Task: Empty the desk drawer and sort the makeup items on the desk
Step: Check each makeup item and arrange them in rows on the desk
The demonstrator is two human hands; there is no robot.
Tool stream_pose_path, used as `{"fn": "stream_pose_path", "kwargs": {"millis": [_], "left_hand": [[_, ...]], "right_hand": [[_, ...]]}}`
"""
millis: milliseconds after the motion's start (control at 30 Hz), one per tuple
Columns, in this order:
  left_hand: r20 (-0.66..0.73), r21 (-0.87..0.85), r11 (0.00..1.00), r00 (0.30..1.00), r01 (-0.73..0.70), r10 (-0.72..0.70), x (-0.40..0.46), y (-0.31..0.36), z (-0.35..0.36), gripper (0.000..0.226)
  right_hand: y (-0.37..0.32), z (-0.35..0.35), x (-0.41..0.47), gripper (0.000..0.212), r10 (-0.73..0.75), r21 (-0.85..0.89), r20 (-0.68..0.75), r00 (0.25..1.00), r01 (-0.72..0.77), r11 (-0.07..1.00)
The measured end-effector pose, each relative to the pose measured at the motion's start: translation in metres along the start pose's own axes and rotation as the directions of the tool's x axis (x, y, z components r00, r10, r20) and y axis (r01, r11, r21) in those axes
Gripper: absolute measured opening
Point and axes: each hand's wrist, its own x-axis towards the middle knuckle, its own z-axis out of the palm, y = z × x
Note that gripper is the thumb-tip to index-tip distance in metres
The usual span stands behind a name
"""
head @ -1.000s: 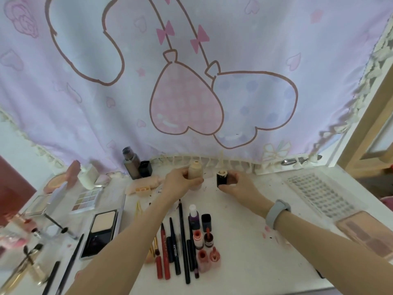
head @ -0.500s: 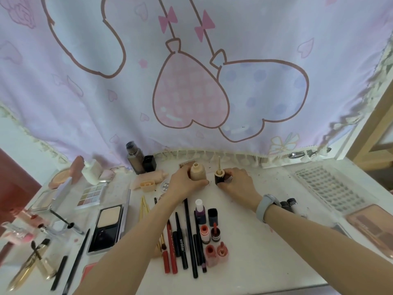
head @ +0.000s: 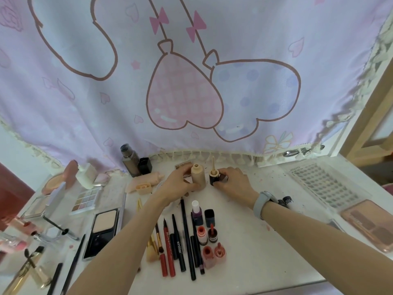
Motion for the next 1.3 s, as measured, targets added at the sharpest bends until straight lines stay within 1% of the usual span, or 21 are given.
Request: {"fn": "stream_pose_path", "kwargs": {"millis": [100, 200, 333, 400, 433, 500, 567, 600, 667, 733, 800, 867, 967, 1033, 1100, 1200, 1233, 1267, 1300], "left_hand": [[-0.094, -0.009, 1.000, 0.996, -0.002, 0.002, 0.002, 0.001, 0.006, 0.062], [-0.169, -0.001, 1.000, 0.985, -0.021, 0.021, 0.005, 0.001, 0.012, 0.060], [-0.191, 0.029, 1.000, 0.981, -0.013, 0.019, 0.007, 0.002, 0.014, 0.060], [-0.175, 0.044, 0.999, 0.984, -0.007, 0.014, 0.006, 0.003, 0.013, 0.063], [-0.168, 0.043, 0.999, 0.986, -0.002, 0.009, 0.004, 0.003, 0.011, 0.065], [-0.179, 0.017, 1.000, 0.984, 0.008, -0.005, -0.001, 0.005, 0.007, 0.068], [-0.242, 0.004, 1.000, 0.970, 0.006, -0.004, -0.012, 0.008, 0.001, 0.065], [-0.272, 0.017, 1.000, 0.962, 0.006, -0.001, -0.018, 0.010, -0.002, 0.061], [-0.327, 0.059, 0.998, 0.945, 0.007, 0.012, -0.031, 0.016, -0.006, 0.052], [-0.379, 0.111, 0.994, 0.923, -0.016, 0.057, -0.044, 0.023, -0.006, 0.042], [-0.406, 0.166, 0.985, 0.907, -0.050, 0.115, -0.055, 0.031, 0.000, 0.034], [-0.407, 0.196, 0.977, 0.900, -0.082, 0.157, -0.066, 0.040, 0.009, 0.031], [-0.409, 0.258, 0.956, 0.881, -0.139, 0.238, -0.079, 0.049, 0.023, 0.031], [-0.407, 0.298, 0.939, 0.867, -0.171, 0.287, -0.087, 0.053, 0.031, 0.029], [-0.400, 0.327, 0.926, 0.860, -0.189, 0.317, -0.093, 0.055, 0.037, 0.028], [-0.396, 0.396, 0.898, 0.846, -0.194, 0.357, -0.099, 0.055, 0.041, 0.027], [-0.400, 0.417, 0.889, 0.840, -0.190, 0.367, -0.100, 0.054, 0.042, 0.027], [-0.402, 0.431, 0.882, 0.835, -0.191, 0.377, -0.101, 0.054, 0.043, 0.027], [-0.398, 0.437, 0.878, 0.833, -0.197, 0.385, -0.102, 0.055, 0.045, 0.028]], "right_hand": [[-0.003, -0.001, 0.003, 0.024, 0.006, -0.018, 0.010, 1.000, -0.006, 1.000], [-0.005, -0.002, 0.006, 0.026, 0.017, -0.050, 0.025, 1.000, -0.016, 0.999], [-0.006, -0.002, 0.007, 0.029, 0.014, -0.068, 0.039, 0.999, -0.012, 0.998], [-0.003, -0.005, 0.004, 0.040, 0.014, -0.059, 0.044, 0.999, -0.011, 0.998], [0.000, -0.009, 0.001, 0.044, 0.002, -0.041, 0.037, 0.999, -0.001, 0.999], [0.005, -0.019, -0.007, 0.045, -0.057, 0.036, 0.001, 0.998, 0.057, 0.998], [0.010, -0.034, -0.019, 0.039, -0.136, 0.088, -0.036, 0.990, 0.139, 0.986], [0.013, -0.043, -0.024, 0.035, -0.169, 0.084, -0.051, 0.984, 0.173, 0.981], [0.020, -0.062, -0.036, 0.027, -0.220, 0.000, -0.049, 0.974, 0.220, 0.975], [0.028, -0.077, -0.049, 0.027, -0.258, -0.198, -0.012, 0.966, 0.250, 0.948], [0.035, -0.087, -0.064, 0.033, -0.275, -0.442, 0.046, 0.960, 0.266, 0.856], [0.039, -0.090, -0.080, 0.041, -0.254, -0.609, 0.103, 0.962, 0.263, 0.748], [0.045, -0.084, -0.096, 0.044, -0.237, -0.735, 0.163, 0.958, 0.278, 0.619], [0.050, -0.076, -0.099, 0.040, -0.221, -0.768, 0.172, 0.960, 0.272, 0.581], [0.052, -0.071, -0.101, 0.036, -0.200, -0.771, 0.184, 0.962, 0.268, 0.578], [0.054, -0.066, -0.101, 0.033, -0.213, -0.723, 0.236, 0.948, 0.318, 0.613], [0.054, -0.064, -0.100, 0.033, -0.218, -0.689, 0.253, 0.943, 0.334, 0.644], [0.054, -0.063, -0.100, 0.033, -0.226, -0.634, 0.251, 0.941, 0.336, 0.697], [0.052, -0.063, -0.099, 0.034, -0.226, -0.549, 0.217, 0.950, 0.310, 0.776]]}}
